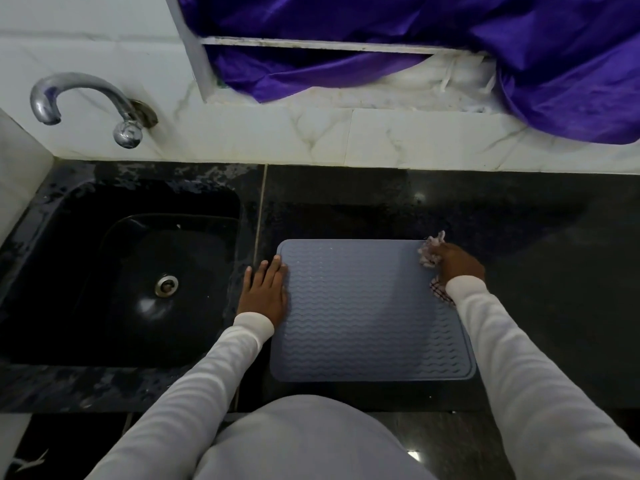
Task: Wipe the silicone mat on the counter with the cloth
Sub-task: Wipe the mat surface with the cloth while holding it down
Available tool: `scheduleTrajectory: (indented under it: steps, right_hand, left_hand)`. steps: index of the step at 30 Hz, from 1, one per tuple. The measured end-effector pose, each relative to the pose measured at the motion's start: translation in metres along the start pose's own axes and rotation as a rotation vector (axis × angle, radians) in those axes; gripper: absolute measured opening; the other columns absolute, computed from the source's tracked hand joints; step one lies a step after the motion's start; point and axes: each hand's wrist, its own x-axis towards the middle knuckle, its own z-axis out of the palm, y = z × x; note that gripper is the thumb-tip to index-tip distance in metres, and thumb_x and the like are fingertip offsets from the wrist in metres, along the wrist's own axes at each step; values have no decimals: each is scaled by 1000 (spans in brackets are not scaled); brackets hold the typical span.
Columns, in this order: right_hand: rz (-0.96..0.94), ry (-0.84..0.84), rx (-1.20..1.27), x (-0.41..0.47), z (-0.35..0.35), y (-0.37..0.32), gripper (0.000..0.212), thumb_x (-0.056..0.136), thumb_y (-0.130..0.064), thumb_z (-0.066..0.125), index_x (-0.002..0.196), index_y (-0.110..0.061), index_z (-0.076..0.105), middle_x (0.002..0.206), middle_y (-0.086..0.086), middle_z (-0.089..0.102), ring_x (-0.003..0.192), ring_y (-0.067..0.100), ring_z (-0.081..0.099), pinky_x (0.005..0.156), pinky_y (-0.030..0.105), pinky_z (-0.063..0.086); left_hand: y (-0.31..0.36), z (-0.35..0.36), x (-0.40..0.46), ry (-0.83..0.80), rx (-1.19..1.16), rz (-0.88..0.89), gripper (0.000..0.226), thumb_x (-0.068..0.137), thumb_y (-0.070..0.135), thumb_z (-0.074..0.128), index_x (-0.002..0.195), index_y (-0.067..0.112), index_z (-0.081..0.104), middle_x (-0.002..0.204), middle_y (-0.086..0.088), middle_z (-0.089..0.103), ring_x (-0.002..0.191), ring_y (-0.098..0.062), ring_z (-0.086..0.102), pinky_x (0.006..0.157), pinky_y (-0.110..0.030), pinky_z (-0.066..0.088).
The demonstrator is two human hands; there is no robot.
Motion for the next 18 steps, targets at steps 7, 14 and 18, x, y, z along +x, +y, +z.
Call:
scheduleTrajectory:
  steps: [7,14,18]
  right_hand:
    - [-447,135,242,-67,30,-124,53,87,-10,42,136,-27,51,138,5,53,116,29,57,93,42,49]
    - [-560,-102,-156,-97,121,-202,71,88,-11,63,149,-26,30,161,-10,-2,132,29,42,97,44,47]
    - [-581,-90,-212,-92,102,-176,94,78,-15,75,150,-36,19,161,-7,9,122,32,51,96,46,48]
  left_hand:
    - [0,2,0,-5,-16,-11,70,87,39,8,151,17,26,160,-3,20,147,-28,18,120,-49,6]
    - [-1,3,0,-15,9,-23,66,90,38,11,151,17,23,160,-2,19,147,-26,17,119,-48,4]
    - [-3,4,0,-14,-11,-7,62,93,36,18,152,19,23,160,-2,19,147,-27,18,120,-50,7]
